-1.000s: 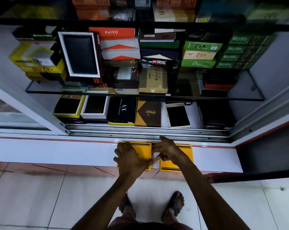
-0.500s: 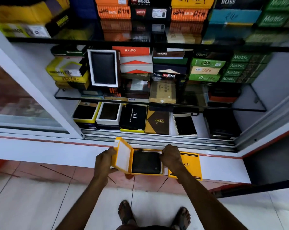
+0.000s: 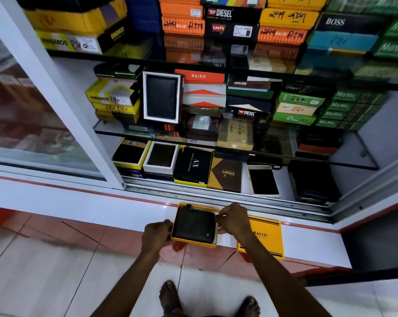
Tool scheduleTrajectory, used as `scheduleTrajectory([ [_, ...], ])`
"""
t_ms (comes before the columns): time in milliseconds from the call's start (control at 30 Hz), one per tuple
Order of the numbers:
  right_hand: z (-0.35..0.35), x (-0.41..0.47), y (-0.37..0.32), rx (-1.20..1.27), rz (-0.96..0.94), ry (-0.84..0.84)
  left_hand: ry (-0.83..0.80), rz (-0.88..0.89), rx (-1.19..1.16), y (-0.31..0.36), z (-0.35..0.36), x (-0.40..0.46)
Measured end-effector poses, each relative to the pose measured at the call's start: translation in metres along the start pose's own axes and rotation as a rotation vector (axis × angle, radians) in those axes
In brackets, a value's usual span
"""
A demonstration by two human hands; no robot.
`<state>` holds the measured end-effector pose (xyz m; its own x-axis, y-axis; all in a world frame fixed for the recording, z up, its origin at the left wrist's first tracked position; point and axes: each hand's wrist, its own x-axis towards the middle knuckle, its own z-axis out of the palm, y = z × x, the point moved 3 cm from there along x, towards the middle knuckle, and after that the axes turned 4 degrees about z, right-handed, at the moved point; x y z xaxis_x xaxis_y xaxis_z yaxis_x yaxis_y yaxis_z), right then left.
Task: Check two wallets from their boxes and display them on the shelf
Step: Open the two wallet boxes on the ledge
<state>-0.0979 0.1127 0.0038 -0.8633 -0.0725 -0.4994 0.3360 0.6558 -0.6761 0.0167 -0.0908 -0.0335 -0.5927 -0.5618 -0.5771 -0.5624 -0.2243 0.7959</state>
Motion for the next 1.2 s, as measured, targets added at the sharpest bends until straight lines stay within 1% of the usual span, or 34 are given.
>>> scheduleTrajectory([
  [167, 0.018, 0.009, 0.014, 0.021, -0.052, 0.098, -0.013, -0.025, -0.027, 0.001, 0.006, -0.003],
  [267, 0.021, 0.008, 0.019, 0.047, -0.142, 0.205, -0.013, -0.008, -0.041, 0.005, 0.006, -0.006],
  [333, 0.018, 0.006, 0.019, 0.045, -0.179, 0.221, -0.03, 0.0, 0.002, 0.009, 0.006, -0.008],
  [400, 0.011, 0.007, 0.018, 0.033, -0.201, 0.199, -0.033, 0.027, 0.084, 0.011, 0.008, -0.009],
  [500, -0.014, 0.001, 0.018, 0.04, -0.23, 0.237, 0.001, 0.163, 0.235, 0.016, 0.014, -0.017],
  [567, -0.038, -0.003, 0.024, 0.019, -0.281, 0.335, 0.054, 0.32, 0.308, 0.025, 0.023, -0.031],
  [633, -0.061, -0.005, 0.04, 0.035, -0.252, 0.398, 0.087, 0.496, 0.331, 0.035, 0.035, -0.045],
  [667, -0.071, -0.006, 0.048, 0.056, -0.205, 0.401, 0.063, 0.56, 0.339, 0.039, 0.044, -0.051],
  [700, -0.081, -0.007, 0.061, 0.07, -0.152, 0.412, 0.008, 0.589, 0.364, 0.041, 0.059, -0.056],
  [767, -0.097, -0.006, 0.082, 0.051, -0.077, 0.464, -0.128, 0.561, 0.411, 0.039, 0.092, -0.063],
  [800, -0.103, -0.004, 0.092, 0.014, -0.039, 0.457, -0.205, 0.507, 0.42, 0.035, 0.109, -0.064],
  [833, -0.105, 0.0, 0.102, -0.018, 0.01, 0.408, -0.27, 0.446, 0.423, 0.031, 0.124, -0.064],
  [867, -0.106, 0.005, 0.113, -0.038, 0.069, 0.335, -0.323, 0.397, 0.45, 0.028, 0.139, -0.063],
  [933, -0.105, 0.012, 0.13, 0.03, 0.172, 0.183, -0.4, 0.369, 0.555, 0.023, 0.163, -0.063],
  [1000, -0.104, 0.016, 0.143, 0.178, 0.211, 0.109, -0.419, 0.378, 0.639, 0.021, 0.18, -0.065],
  [1100, -0.111, 0.013, 0.151, 0.516, 0.292, 0.004, -0.403, 0.333, 0.702, 0.012, 0.201, -0.061],
  [1133, -0.112, 0.01, 0.148, 0.585, 0.309, -0.043, -0.39, 0.302, 0.689, 0.005, 0.203, -0.054],
  [1200, -0.119, 0.006, 0.147, 0.639, 0.322, -0.106, -0.363, 0.276, 0.672, -0.003, 0.21, -0.047],
])
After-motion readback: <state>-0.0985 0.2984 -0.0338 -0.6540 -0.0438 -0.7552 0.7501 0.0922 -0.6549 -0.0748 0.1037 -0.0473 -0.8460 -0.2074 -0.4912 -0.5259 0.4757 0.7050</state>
